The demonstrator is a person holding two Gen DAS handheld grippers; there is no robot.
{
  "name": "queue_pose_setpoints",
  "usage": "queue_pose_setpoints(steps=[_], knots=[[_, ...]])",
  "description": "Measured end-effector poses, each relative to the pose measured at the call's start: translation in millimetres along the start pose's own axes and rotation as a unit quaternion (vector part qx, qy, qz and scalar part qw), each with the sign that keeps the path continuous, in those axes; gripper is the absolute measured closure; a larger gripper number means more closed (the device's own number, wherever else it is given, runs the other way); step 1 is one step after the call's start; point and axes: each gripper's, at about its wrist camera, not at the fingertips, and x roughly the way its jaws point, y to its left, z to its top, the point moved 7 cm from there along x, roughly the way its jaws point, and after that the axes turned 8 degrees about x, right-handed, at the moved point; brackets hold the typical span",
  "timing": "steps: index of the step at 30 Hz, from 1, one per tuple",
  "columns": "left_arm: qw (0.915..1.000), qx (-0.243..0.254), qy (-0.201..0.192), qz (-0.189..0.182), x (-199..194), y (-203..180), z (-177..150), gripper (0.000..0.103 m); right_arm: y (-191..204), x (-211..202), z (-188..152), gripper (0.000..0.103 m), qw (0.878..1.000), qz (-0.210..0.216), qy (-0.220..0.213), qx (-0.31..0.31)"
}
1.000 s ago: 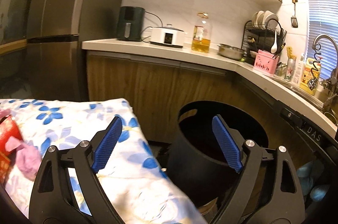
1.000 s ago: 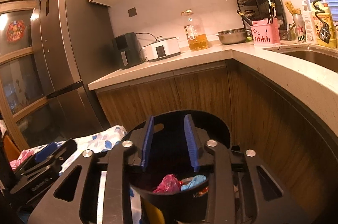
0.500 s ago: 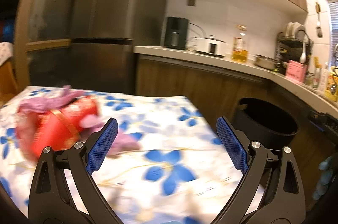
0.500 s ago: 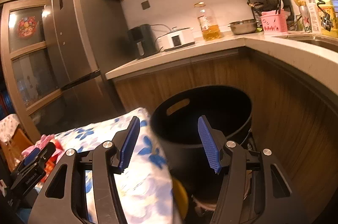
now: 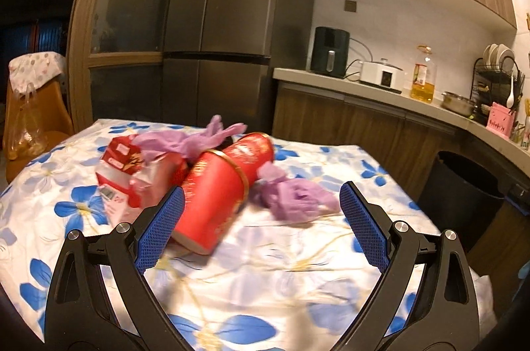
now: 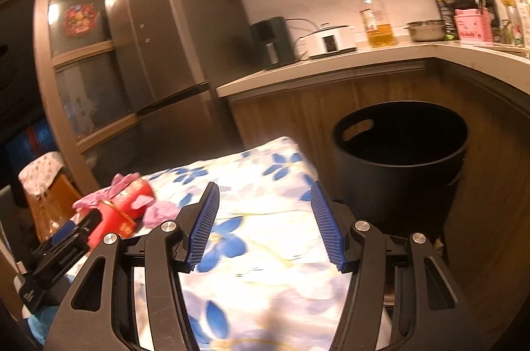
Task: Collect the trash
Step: 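Move both open tools back to the table toward the red cups, then grasp the tall red cup with the left tool while the right tool grasps the purple glove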
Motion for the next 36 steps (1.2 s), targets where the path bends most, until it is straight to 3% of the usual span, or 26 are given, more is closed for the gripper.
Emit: queue_pose_setpoints(steps=[21,30,34,36], knots=[[0.9973,-0.034,0.064,-0.015,53.9,40.9,-8.6,0.011,67.6,42.4,-22.5,0.046,0.997,0.049,0.036,-0.045],[0.9942,-0.038,0.094,-0.036,68.0,40.9,-21.0,0.029,85.6,58.9,-33.3,0.046,0.995,0.061,0.053,-0.059],[0.9916,-0.038,0.115,-0.047,72.7,38.1,-27.3,0.053,92.8,64.8,-37.3,0.046,0.994,0.067,0.06,-0.064],[0.9915,-0.036,0.115,-0.047,72.3,37.3,-28.4,0.053,96.5,67.9,-38.5,0.046,0.993,0.069,0.063,-0.066]])
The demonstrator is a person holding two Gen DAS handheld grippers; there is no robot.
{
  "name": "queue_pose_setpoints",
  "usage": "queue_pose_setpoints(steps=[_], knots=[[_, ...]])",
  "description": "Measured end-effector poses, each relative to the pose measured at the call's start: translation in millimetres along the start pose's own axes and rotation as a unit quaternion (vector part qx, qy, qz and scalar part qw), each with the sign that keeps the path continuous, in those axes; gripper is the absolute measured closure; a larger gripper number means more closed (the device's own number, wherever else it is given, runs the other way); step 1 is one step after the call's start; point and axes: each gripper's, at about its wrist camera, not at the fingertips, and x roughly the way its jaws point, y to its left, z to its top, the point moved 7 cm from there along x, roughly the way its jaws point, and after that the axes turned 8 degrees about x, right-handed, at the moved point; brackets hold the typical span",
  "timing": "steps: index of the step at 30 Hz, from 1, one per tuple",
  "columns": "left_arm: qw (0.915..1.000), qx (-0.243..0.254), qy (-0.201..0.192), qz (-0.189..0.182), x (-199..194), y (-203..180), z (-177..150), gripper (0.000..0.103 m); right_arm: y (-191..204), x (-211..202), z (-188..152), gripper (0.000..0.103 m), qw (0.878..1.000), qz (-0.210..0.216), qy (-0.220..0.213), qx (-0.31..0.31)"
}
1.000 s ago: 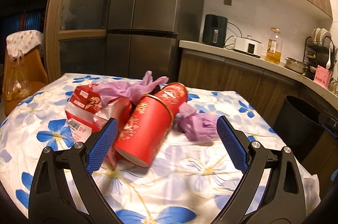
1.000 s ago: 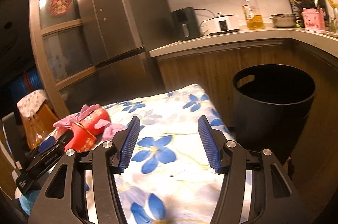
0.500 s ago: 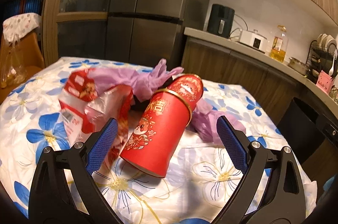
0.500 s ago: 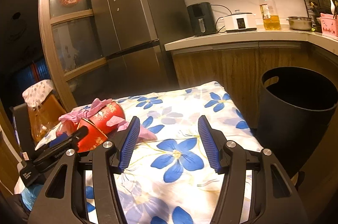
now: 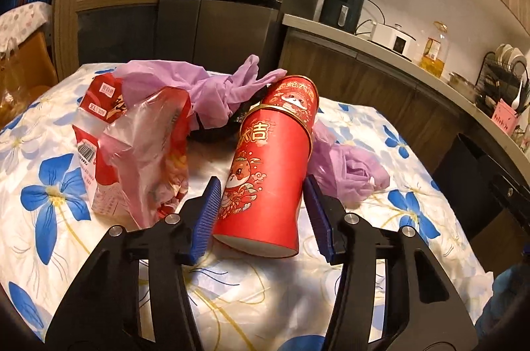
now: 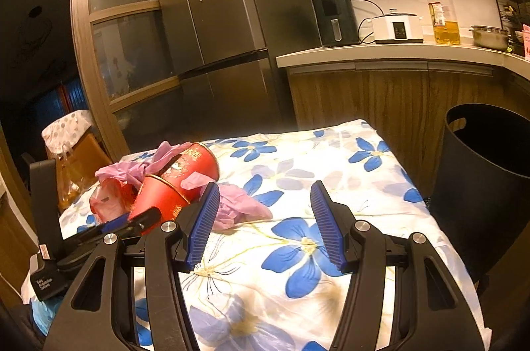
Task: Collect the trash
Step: 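Grasp the tall red cup with the left tool while the right tool grasps the purple glove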
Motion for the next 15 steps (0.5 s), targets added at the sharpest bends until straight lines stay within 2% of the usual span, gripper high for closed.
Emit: queue_pose_setpoints(steps=[8,15], knots=[[0.9997,-0.015,0.014,-0.01,4.7,4.3,-5.2,0.051,9.4,11.2,-4.4,0.046,1.0,0.008,0.01,-0.002],[0.9997,-0.011,0.005,-0.023,0.7,2.8,-5.9,0.054,12.2,18.5,-8.2,0.046,1.0,0.008,0.017,-0.005]])
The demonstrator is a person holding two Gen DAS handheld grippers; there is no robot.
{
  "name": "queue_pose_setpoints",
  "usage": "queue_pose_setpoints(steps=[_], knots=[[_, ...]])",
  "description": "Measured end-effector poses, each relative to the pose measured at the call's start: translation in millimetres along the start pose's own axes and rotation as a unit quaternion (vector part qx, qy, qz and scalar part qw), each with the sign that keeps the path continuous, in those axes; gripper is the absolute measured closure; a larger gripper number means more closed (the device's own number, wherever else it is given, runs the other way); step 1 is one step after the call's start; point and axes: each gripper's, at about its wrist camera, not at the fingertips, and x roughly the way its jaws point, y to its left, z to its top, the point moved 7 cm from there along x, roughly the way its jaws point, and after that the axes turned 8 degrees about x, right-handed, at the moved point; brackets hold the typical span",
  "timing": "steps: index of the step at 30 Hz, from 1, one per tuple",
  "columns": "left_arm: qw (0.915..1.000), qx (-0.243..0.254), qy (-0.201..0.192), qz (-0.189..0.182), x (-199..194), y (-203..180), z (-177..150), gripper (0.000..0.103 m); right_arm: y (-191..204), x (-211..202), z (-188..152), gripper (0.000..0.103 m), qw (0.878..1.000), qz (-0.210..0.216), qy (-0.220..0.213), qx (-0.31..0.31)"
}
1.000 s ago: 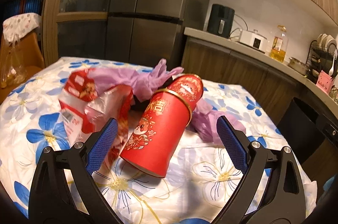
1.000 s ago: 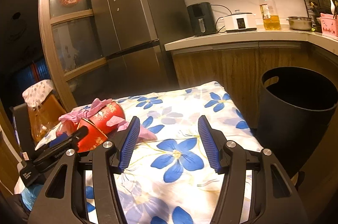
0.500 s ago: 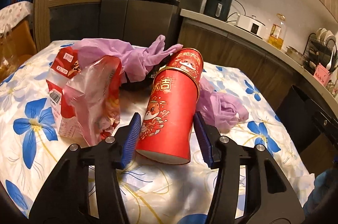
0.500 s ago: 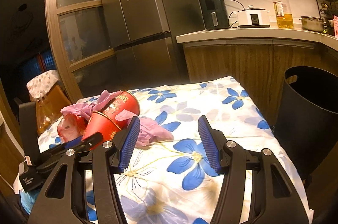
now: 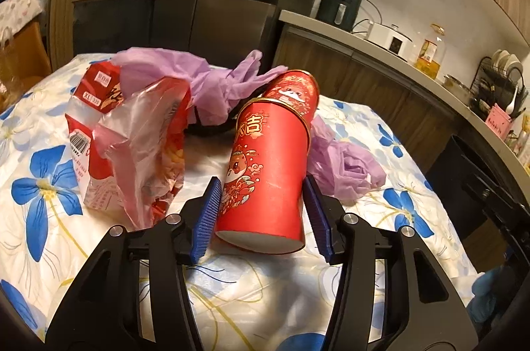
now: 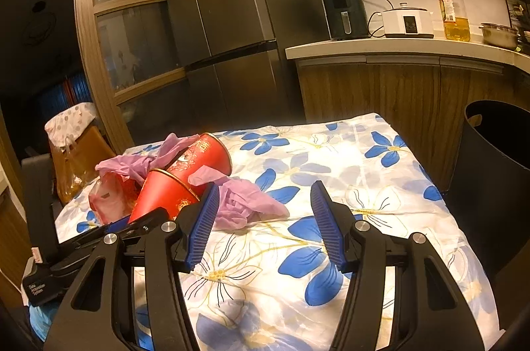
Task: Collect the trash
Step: 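Grasp the tall red cup with the left tool while the right tool grasps the purple glove, then carry the red cup and purple glove over the bin and open both tools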
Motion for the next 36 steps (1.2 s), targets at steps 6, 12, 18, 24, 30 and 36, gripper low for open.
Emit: queue_pose_setpoints(steps=[6,12,18,24,30,36], knots=[[0.9996,0.012,-0.024,-0.011,-29.6,-9.0,0.7,0.056,3.5,12.2,-4.4,0.046,1.0,0.002,0.012,-0.004],[0.9992,0.014,-0.033,-0.018,-63.4,-3.8,-10.7,0.056,11.2,35.7,-12.5,0.046,0.999,0.004,0.034,-0.013],[0.9985,0.003,-0.051,-0.021,-88.4,8.1,-9.9,0.056,21.0,61.0,-20.1,0.046,0.998,0.009,0.061,-0.016],[0.9979,0.005,-0.061,-0.021,-99.8,12.3,-6.7,0.056,24.5,81.6,-27.7,0.063,0.995,0.009,0.094,-0.014],[0.9979,0.003,-0.062,-0.02,-103.4,14.0,-6.2,0.056,20.6,77.6,-29.0,0.098,0.995,0.02,0.101,-0.001],[0.9979,-0.001,-0.061,-0.021,-104.4,11.0,-8.3,0.056,10.2,46.6,-20.9,0.101,0.998,0.007,0.07,0.001]])
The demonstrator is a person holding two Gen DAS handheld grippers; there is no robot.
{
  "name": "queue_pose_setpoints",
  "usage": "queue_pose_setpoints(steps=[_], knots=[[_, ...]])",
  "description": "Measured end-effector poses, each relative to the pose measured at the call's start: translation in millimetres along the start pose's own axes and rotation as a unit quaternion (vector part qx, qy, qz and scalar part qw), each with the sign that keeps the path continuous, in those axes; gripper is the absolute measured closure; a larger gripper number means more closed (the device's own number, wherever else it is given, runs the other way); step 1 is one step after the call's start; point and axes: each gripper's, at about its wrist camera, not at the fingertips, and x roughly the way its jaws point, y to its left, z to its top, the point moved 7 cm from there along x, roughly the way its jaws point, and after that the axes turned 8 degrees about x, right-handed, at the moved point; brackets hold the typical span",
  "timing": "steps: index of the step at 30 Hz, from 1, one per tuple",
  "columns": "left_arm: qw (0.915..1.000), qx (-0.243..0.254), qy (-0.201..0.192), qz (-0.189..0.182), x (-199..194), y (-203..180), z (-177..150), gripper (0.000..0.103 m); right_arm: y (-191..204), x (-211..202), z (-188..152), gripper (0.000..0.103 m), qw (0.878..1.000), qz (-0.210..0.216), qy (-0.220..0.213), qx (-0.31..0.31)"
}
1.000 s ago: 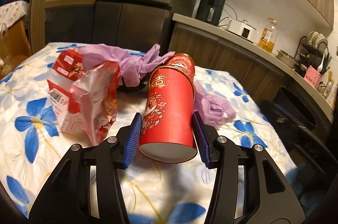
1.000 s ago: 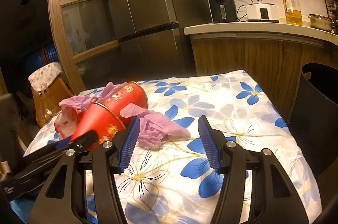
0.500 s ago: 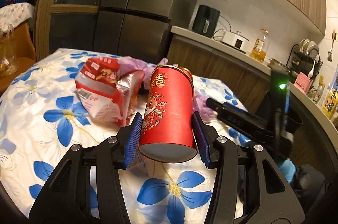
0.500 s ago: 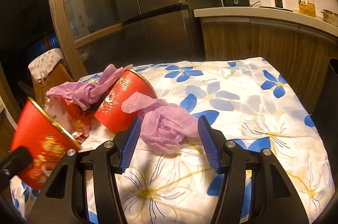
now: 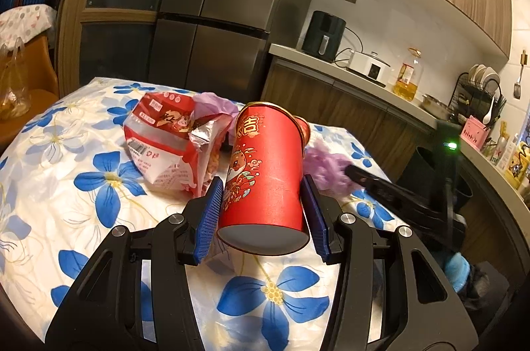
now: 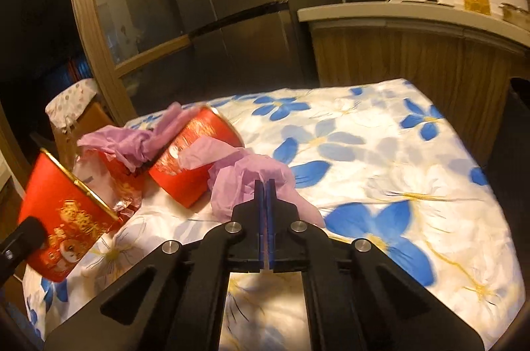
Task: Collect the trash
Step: 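Carry the red cup and purple glove over the bin and open both tools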
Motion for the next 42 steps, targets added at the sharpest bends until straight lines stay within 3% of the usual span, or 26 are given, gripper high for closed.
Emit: queue_pose_setpoints(steps=[23,42], knots=[[0.9986,0.047,-0.009,-0.025,-18.6,-72.5,-2.6,0.056,-49.5,-113.1,8.9,0.101,0.996,-0.028,-0.083,0.035],[0.9897,0.099,-0.025,-0.1,21.5,-184.6,31.2,0.056,-126.0,-195.3,44.7,0.101,0.978,-0.096,-0.172,0.074]])
